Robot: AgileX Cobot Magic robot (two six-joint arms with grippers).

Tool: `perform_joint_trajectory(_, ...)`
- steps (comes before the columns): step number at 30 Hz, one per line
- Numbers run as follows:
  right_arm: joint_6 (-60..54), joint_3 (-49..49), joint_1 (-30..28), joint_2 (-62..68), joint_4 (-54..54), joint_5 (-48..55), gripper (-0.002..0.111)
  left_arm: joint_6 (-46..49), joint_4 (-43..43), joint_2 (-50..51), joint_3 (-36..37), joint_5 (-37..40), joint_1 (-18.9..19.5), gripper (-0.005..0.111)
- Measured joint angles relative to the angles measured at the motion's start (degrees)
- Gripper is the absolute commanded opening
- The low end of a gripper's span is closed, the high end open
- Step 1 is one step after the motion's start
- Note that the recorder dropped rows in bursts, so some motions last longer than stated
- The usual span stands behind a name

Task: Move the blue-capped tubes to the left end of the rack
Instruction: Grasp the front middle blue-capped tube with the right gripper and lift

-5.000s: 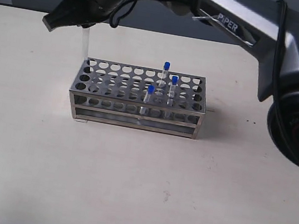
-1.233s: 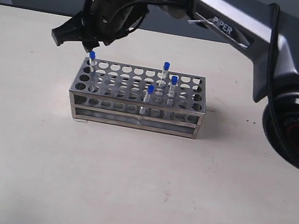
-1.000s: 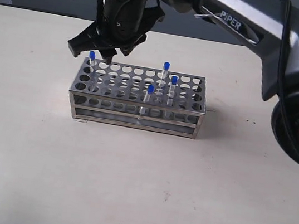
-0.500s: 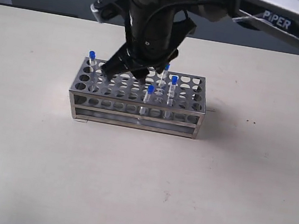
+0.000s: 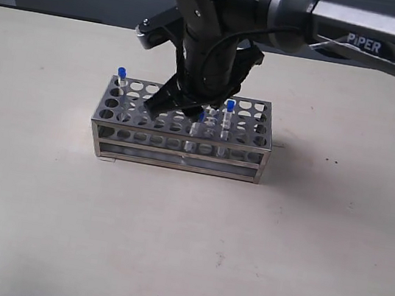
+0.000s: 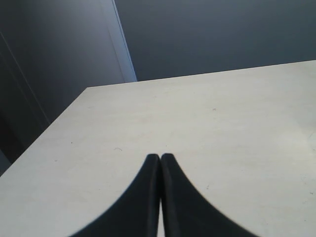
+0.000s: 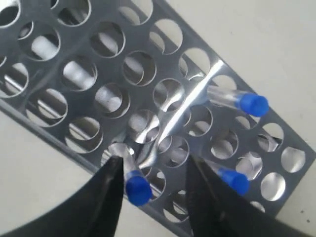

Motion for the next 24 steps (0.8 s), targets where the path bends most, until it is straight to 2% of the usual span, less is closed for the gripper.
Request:
perform_joint_trajectory(18,0.3,0.0,-1.1,2.0,2.5,-2.3,0.039,0.0,0.0,0.0,0.0,0.0,0.0,0.000)
perform_joint_trajectory(20,0.3,0.0,-1.1,2.5,2.6,-2.3,0.031,0.0,0.0,0.0,0.0,0.0,0.0,0.000)
perform_joint_trajectory(24,0.4,0.0,-1.1,2.8,3.8,-2.6,0.000,0.0,0.0,0.0,0.0,0.0,0.0,0.000)
